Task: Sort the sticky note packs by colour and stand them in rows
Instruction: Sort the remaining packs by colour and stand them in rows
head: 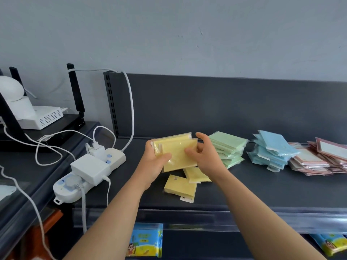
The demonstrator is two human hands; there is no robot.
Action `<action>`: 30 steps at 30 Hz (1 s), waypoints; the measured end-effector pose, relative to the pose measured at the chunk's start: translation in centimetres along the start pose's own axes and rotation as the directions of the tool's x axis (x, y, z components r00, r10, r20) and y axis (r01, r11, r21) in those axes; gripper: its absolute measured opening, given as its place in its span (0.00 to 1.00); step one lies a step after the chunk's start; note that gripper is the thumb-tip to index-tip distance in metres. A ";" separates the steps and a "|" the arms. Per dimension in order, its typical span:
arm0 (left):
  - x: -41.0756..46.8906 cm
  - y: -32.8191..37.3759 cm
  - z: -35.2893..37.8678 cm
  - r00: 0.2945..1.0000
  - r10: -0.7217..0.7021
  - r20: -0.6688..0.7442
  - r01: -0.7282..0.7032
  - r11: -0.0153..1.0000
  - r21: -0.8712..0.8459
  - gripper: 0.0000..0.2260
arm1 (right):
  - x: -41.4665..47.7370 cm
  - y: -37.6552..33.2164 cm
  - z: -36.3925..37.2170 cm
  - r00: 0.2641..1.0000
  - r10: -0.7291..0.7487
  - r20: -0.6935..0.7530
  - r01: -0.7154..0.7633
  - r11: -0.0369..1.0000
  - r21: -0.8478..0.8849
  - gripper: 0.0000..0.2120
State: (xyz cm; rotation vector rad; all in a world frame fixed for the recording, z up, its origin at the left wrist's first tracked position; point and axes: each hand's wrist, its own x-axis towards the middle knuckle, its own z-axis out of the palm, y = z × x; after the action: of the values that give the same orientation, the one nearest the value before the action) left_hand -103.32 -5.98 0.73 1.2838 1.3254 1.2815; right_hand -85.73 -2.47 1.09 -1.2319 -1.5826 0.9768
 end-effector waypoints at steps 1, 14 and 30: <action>0.1 0.0 -0.1 1.000 0.003 0.028 -0.004 1.000 0.030 0.19 | 0.1 0.1 -0.1 1.000 -0.021 -0.009 0.021 1.000 -0.010 0.25; 2.8 0.6 -0.2 0.993 0.076 -0.090 -0.058 0.979 0.195 0.20 | 1.9 -0.3 -0.1 0.997 -0.074 -0.018 0.070 0.982 -0.175 0.20; 12.3 -0.4 0.6 0.988 0.004 -0.156 0.030 0.977 0.212 0.21 | 9.6 -1.1 2.0 0.992 0.120 0.033 -0.107 0.955 -0.276 0.29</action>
State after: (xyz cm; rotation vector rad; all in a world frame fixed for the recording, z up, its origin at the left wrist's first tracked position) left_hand -103.89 6.30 1.15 1.3398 1.6162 1.2773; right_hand -89.15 6.58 3.16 -1.5129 -1.7453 0.8853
